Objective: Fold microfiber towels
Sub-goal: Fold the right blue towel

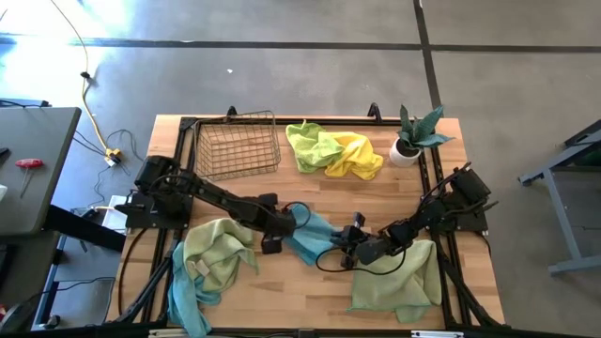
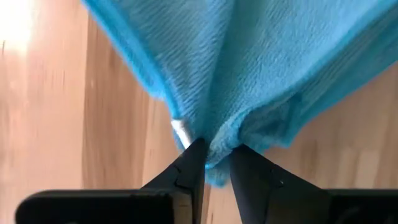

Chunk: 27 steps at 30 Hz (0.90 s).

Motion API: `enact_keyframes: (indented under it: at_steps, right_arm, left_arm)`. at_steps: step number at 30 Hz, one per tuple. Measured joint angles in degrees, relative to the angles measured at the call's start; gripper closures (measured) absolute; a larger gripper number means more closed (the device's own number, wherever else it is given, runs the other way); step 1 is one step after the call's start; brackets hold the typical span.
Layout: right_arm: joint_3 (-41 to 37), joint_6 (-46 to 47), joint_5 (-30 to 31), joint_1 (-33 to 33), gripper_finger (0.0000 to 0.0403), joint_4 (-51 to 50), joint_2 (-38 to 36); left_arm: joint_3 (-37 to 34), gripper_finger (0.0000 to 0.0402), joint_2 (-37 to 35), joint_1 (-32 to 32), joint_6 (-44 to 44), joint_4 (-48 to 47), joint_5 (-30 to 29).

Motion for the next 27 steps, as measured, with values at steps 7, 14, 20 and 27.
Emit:
enact_keyframes:
  at_steps: [7,14,20,27]
  right_arm:
    - [0.00,0.00,-0.05,0.00,0.0330,0.07,0.00]
    - [-0.02,0.00,-0.07,0.00,0.0330,0.40,0.00]
    - [-0.11,0.01,-0.18,0.00,0.0330,1.43,0.08]
    - [-0.13,-1.16,-1.45,0.02,0.0330,4.92,0.13]
  left_arm:
    - [-0.07,0.0339,-4.81,-1.64,-1.60,1.43,-1.03]
    - [-0.02,0.0339,-8.86,-3.57,-1.50,13.44,-8.33]
    - [-0.76,0.0339,-5.53,-4.07,0.47,23.34,-9.48]
    - [-0.90,0.0339,0.20,-4.00,-0.85,22.92,-8.81]
